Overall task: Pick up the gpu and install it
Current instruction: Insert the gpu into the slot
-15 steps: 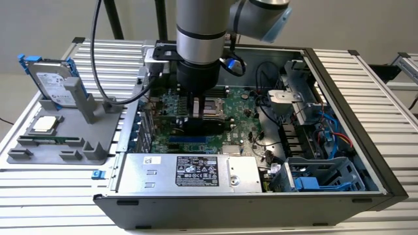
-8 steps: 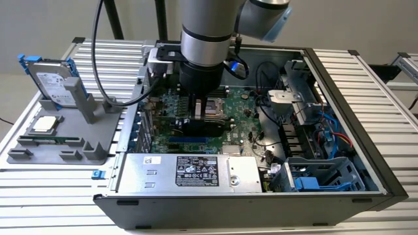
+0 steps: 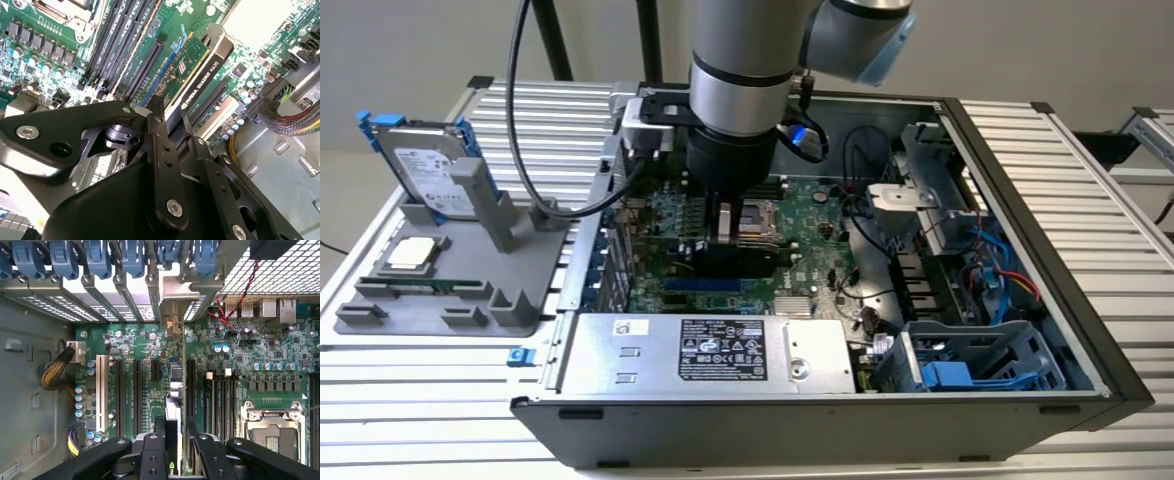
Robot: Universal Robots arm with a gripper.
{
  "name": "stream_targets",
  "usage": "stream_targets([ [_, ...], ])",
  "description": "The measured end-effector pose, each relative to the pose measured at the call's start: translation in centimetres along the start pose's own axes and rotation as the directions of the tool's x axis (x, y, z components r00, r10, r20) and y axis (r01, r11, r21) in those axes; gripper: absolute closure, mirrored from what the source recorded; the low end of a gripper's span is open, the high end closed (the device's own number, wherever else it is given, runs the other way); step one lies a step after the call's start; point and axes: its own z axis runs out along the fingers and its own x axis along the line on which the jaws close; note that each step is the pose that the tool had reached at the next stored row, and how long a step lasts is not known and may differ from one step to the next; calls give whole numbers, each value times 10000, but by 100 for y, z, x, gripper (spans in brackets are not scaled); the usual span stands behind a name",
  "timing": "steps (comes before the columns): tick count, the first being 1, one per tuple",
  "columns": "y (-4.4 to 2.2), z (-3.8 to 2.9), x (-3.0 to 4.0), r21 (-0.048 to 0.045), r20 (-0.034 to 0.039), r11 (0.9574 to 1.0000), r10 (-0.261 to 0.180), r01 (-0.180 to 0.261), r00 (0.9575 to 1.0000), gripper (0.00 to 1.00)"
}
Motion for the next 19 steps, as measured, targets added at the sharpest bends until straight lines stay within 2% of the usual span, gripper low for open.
stream_targets([
  [13,105,36,25,-2,7,9999,105,-105,9999,100],
  [19,112,62,25,-2,7,9999,112,-112,9999,100],
])
